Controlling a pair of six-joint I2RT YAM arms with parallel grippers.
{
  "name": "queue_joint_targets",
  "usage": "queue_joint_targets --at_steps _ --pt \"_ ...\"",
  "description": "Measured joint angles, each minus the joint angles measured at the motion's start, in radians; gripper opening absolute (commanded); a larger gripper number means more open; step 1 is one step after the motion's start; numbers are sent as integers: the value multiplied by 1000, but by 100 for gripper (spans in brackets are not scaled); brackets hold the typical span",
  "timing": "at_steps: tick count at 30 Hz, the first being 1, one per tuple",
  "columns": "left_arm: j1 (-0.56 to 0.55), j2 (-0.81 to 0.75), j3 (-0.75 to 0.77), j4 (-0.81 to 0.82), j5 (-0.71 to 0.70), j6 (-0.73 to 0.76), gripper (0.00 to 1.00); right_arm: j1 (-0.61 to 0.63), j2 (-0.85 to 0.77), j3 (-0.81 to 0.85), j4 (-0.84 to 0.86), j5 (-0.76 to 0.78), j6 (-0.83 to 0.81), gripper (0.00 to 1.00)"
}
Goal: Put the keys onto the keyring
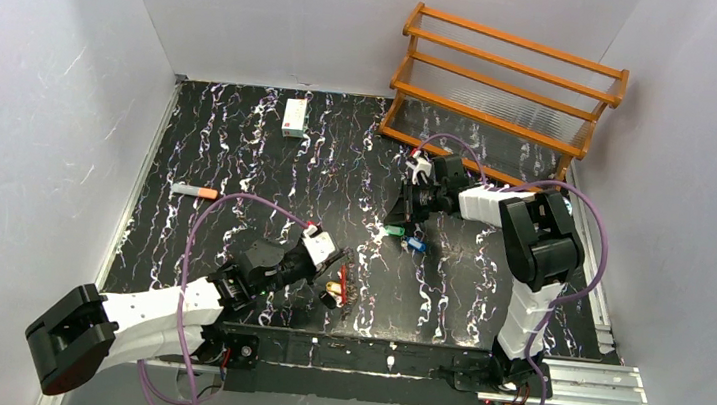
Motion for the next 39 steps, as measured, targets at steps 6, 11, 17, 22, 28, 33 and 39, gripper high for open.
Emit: queue_joint_targets --at_steps 6,11,17,22,28,33,39 --pt "0 0 0 0 0 2 0 0 -12 0 -18 22 -2 1" --pt "0 0 0 -2 0 2 0 0 -35 -2 -43 32 -6 1" --pt "0 0 6 -13 1 6 0 0 -150 -11 -59 41 -15 1" --pt "0 4 16 -26 6 11 0 0 -320 -33 -55 84 -32 1" --pt "0 19 31 -27 18 10 0 -1 -438 -75 -48 192 0 1" --pt "0 27 37 -30 24 10 0 -6 -479 -156 -27 249 33 1" --pt "0 29 37 -33 31 11 0 -7 -557 -221 10 235 40 1"
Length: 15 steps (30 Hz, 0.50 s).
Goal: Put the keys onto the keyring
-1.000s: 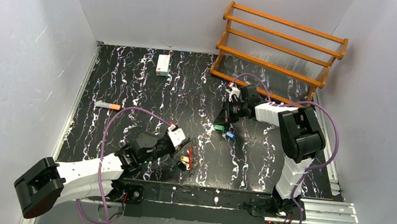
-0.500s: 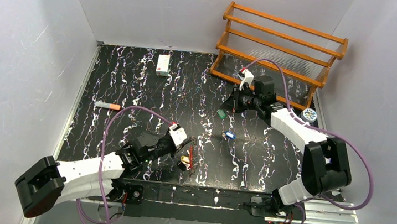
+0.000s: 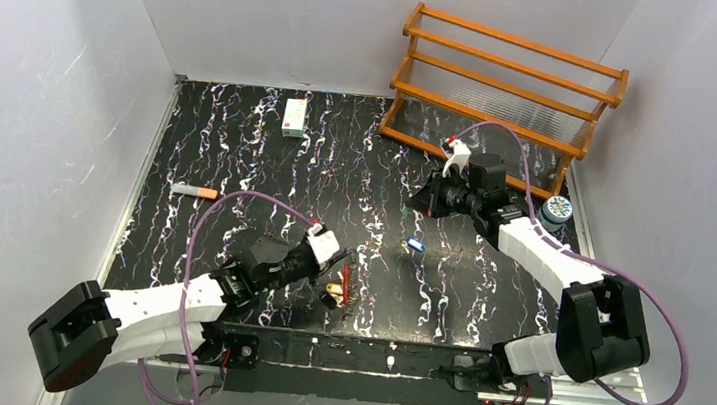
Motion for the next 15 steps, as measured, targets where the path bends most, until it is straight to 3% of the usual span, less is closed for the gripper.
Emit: queue_joint_targets --at_steps 8,15 --pt "0 0 0 0 13 6 0 15 52 10 -6 -245 -89 1" --pt "0 3 0 0 23 11 0 147 95 13 -7 -271 -149 1"
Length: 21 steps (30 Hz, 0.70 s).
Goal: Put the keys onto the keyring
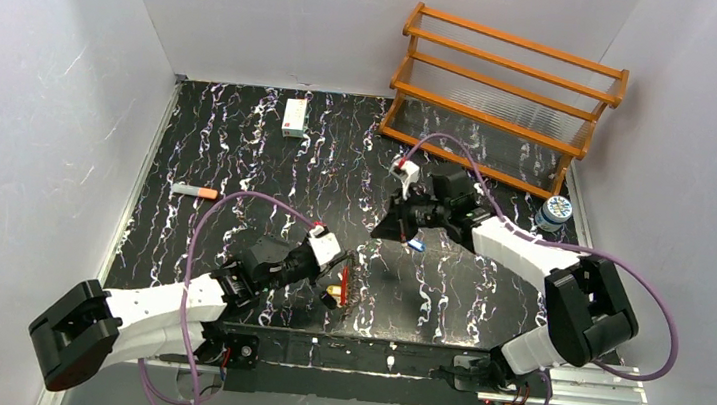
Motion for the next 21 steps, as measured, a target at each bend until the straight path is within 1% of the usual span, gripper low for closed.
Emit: queue_joint_targets --at_steps 4,7,13,21 --pt "0 11 0 0 9 4 0 84 0 11 1 2 -33 1" --pt "0 18 1 0 14 6 0 119 0 18 5 8 -51 1" --pt "0 21 5 0 19 6 0 136 -11 16 10 22 -68 1" --pt "0 21 8 0 23 13 0 138 -103 -18 15 69 -97 1"
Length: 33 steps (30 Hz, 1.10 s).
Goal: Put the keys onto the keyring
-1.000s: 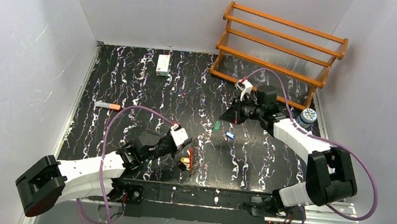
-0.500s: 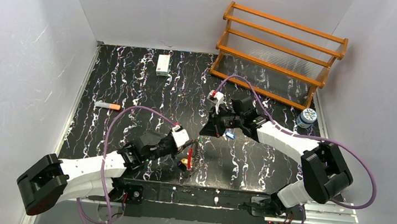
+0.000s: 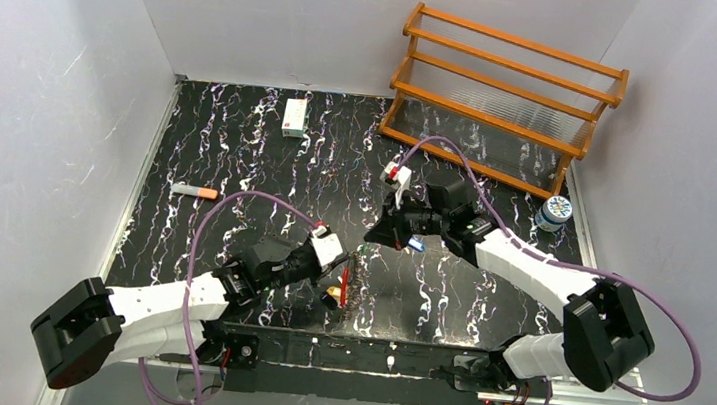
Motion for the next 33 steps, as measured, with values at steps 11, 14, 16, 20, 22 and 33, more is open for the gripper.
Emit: queue_joint_targets --at_steps 11,14,16,20,22,33 --pt "0 8 19 0 8 5 0 25 -58 -5 -79 10 -71 1" --pt "0 10 21 0 8 5 0 48 -58 -5 -87 -4 -87 1" --pt "0 11 24 0 11 5 0 62 -58 -5 -92 -8 -93 1" --pt "0 12 25 0 14 5 0 79 -59 -5 -95 -17 -97 1" --pt "0 12 25 0 15 5 0 80 -59 -5 -95 -17 -97 1" --pt "0 13 25 0 15 5 0 85 -60 -5 -64 -16 -98 1"
